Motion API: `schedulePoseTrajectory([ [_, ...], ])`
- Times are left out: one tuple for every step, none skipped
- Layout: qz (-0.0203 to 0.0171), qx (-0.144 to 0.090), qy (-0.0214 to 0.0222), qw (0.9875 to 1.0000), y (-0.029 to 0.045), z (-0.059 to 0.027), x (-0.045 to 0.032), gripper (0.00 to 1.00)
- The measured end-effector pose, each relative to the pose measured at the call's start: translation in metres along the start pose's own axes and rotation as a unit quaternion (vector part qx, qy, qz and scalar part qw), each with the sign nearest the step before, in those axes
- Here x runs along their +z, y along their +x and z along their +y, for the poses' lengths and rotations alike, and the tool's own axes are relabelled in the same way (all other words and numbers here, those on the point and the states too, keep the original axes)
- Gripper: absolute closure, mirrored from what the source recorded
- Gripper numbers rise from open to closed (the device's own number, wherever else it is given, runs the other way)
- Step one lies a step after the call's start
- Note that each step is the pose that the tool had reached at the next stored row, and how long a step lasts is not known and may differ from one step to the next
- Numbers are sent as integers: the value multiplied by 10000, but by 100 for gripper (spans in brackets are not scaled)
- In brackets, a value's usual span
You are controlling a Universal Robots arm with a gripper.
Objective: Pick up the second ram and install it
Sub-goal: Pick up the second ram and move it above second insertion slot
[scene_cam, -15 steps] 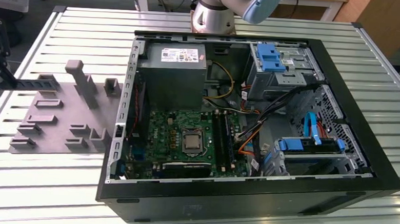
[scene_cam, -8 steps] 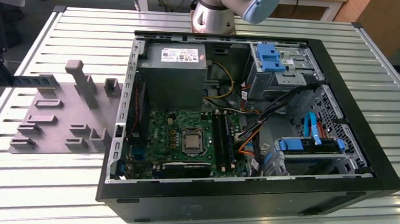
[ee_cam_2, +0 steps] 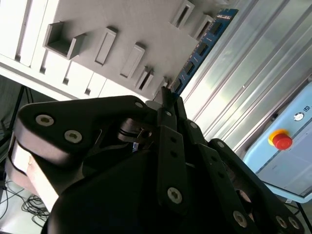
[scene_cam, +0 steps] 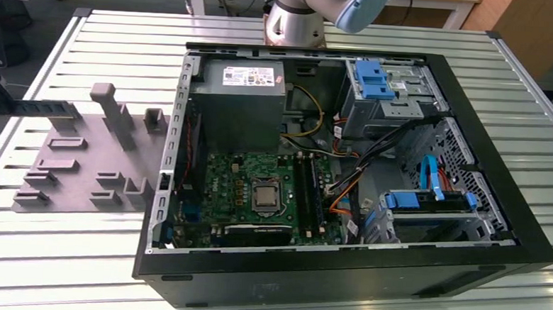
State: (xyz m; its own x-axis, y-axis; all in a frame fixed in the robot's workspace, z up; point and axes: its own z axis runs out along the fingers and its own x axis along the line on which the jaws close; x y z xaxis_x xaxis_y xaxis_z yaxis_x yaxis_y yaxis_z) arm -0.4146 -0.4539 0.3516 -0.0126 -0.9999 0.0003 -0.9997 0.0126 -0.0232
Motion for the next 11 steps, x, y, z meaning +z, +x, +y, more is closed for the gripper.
schedulePoseTrajectory([
  [0,0,0,10000,0,0,-11,86],
  [0,0,0,10000,0,-1,-20,86],
  [0,0,1,10000,0,-1,-30,86],
  [0,0,0,10000,0,-1,-40,86],
  [0,0,0,10000,0,-1,-50,86],
  [0,0,0,10000,0,-1,-59,86],
  [0,0,0,10000,0,-1,-69,86],
  [0,0,0,10000,0,-2,-78,86],
  [0,0,0,10000,0,-2,-87,86],
  [0,0,0,10000,0,-2,-96,86],
  [0,0,0,10000,0,-3,-105,86],
])
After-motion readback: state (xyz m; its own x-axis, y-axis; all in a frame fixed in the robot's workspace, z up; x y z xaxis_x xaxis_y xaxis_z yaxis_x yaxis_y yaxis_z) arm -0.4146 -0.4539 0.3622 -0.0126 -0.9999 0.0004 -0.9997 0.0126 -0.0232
